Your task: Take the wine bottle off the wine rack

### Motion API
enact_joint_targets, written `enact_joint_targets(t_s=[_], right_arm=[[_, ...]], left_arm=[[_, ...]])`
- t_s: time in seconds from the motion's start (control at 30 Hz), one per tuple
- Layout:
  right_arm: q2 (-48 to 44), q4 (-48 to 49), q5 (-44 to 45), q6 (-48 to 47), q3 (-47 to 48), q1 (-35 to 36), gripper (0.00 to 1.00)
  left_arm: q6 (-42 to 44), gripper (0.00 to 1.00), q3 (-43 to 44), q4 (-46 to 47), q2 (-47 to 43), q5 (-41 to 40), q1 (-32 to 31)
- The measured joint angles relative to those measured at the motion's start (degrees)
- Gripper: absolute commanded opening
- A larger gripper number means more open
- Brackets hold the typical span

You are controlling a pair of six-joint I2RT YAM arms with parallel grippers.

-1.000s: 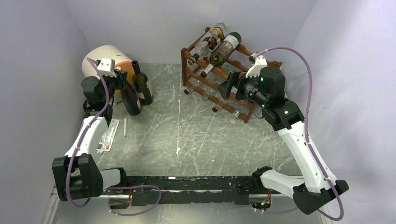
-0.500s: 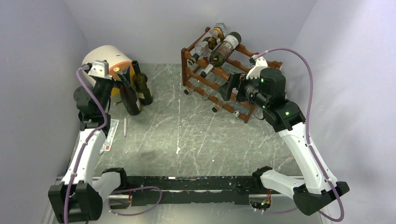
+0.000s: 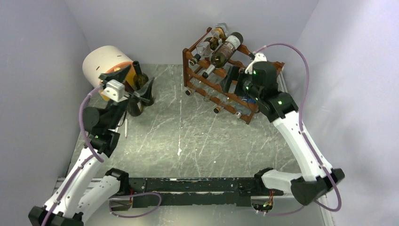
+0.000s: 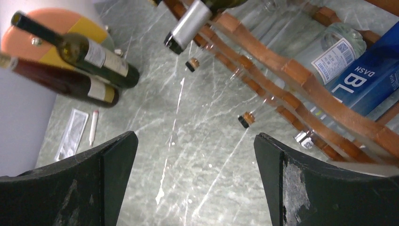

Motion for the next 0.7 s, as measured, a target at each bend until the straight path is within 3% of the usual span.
enact_joint_targets(t_s=[0.17,0.3,0.47,0.7], right_arm=[[8.13,3.52,3.13,5.03,5.38,-1.75,1.00],[12.52,10.73,0.11,10.73,5.86,-9.66,1.00],[19.78,19.32,-4.96,18.03,6.40,-19.28,1.00],[31.43,24.68,-10.29,22.18,12.33,-20.41,1.00]], left_arm=[[-0.59,0.92,0.00,-0.74,5.42,2.14,-7.34],[-0.92,0.92,-0.09,-1.86,8.26,3.17,-11.06],[-0.94,0.93,-0.13,-1.31,9.49,3.52,-12.81],[-0.11,0.93,-0.81,-1.31,11.67,3.34,-12.83]])
